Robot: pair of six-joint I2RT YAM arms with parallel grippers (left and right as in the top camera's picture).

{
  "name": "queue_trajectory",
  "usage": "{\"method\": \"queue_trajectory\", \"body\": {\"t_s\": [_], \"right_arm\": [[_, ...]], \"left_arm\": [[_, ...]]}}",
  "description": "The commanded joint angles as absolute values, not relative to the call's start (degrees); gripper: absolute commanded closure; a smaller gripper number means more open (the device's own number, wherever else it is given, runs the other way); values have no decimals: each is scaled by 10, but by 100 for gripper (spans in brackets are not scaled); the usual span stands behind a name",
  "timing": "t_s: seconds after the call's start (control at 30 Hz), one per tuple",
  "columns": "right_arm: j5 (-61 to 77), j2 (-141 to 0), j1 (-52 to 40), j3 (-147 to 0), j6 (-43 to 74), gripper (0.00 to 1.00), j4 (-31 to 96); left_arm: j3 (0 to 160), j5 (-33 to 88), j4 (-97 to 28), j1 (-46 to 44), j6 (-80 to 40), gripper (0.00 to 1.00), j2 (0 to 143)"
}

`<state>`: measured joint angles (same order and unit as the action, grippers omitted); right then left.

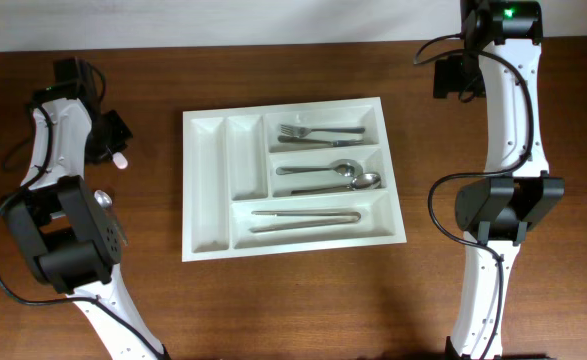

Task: Pack container
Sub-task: 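Carry the pink knife into the tray's narrow left compartment and release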

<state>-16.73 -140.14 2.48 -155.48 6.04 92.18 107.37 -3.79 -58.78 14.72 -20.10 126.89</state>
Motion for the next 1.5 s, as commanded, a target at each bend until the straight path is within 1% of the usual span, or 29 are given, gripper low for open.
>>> {"method": "queue_trajectory", "body": {"t_s": [0.0, 0.13, 0.33, 0.8, 1.13, 1.47], "right_arm": [[-180, -1386, 23, -1564, 67, 1, 922], [-180, -1386, 23, -1564, 67, 1, 921], [-181, -1386, 23, -1564, 67, 1, 922], [-180, -1386, 23, -1564, 67, 1, 922], [-180, -1386, 23, -1564, 67, 1, 921], [-180, -1386, 23, -1564, 67, 1, 922]], "left_arm": [[1099, -16, -592, 140, -150, 98, 1267], [1117, 28, -593, 125, -118, 98, 1267], [1130, 67, -593, 82, -118, 98, 1267], [1131, 65, -653, -62, -116, 98, 1267], [1129, 64, -702, -142, -133, 98, 1267], [1125, 29, -704, -189, -214, 98, 1267]]}}
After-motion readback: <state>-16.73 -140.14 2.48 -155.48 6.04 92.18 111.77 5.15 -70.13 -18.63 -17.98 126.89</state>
